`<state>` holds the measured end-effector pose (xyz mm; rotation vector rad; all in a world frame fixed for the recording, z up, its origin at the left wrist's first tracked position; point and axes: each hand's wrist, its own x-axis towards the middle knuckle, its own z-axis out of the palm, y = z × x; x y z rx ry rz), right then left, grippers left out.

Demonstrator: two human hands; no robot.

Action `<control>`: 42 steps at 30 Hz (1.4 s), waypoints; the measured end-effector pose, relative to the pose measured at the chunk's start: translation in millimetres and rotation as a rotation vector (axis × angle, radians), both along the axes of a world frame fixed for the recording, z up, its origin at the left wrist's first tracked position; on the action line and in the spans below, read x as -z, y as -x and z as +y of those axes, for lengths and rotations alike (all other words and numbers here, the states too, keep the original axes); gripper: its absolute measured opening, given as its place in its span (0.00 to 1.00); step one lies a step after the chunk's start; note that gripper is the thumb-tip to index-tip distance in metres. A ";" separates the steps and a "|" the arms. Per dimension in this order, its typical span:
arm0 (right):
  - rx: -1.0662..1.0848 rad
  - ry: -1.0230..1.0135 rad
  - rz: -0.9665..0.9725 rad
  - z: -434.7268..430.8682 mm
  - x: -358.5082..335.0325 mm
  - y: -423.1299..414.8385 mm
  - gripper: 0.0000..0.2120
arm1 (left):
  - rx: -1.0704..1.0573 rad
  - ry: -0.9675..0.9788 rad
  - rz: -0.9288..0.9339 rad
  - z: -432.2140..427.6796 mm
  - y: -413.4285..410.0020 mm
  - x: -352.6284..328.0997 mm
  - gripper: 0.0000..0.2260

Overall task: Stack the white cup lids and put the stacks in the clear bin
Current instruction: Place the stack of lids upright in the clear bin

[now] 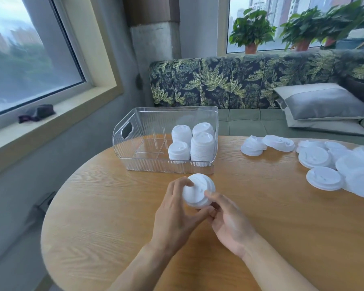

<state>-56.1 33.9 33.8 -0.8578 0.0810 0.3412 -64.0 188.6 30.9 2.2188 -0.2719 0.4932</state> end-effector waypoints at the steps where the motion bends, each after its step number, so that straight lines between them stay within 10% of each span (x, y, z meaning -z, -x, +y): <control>1: -0.006 -0.010 -0.003 1.0 1.0 -1.2 0.17 | 0.016 0.041 0.005 0.3 -2.2 0.5 0.26; 20: 0.068 -0.139 0.092 9.1 -8.2 -33.2 0.19 | 0.014 -0.034 -0.150 30.3 -89.5 -31.9 0.26; 42: 0.141 -0.204 0.202 5.6 12.1 -47.5 0.21 | 0.003 -0.274 0.259 57.8 -221.6 -32.4 0.23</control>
